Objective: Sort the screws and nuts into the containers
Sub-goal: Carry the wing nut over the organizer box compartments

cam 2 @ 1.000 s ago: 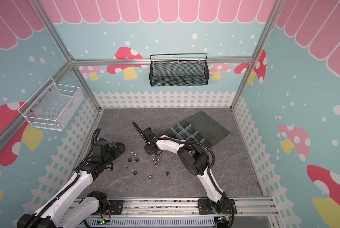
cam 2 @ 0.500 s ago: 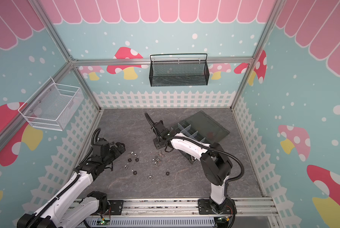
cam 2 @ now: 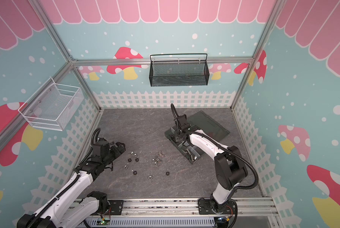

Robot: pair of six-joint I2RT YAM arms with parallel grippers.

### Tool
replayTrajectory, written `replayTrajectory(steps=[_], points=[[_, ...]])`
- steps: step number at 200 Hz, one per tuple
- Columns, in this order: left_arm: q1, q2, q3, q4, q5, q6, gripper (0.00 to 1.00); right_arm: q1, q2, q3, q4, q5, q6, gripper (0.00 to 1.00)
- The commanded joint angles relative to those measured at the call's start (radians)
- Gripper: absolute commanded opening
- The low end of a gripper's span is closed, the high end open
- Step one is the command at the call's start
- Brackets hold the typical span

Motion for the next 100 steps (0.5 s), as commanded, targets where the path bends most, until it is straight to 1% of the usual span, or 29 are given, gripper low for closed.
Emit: replayTrajectory(steps=[1,51,100], points=[[0.006,-0.009,-0.004,0.011,0.005,-0.017,1.0,-0.033,0.029,0.011,0.019,-0.001,-0.032,0.0],[0.007,-0.002,-0.009,0.014,0.014,-0.022,1.0,-0.09,0.133,0.077,0.037,-0.038,-0.069,0.0],[0.006,-0.003,-0.013,0.021,0.013,-0.019,1.0,-0.109,0.213,0.129,0.038,-0.027,-0.088,0.0]])
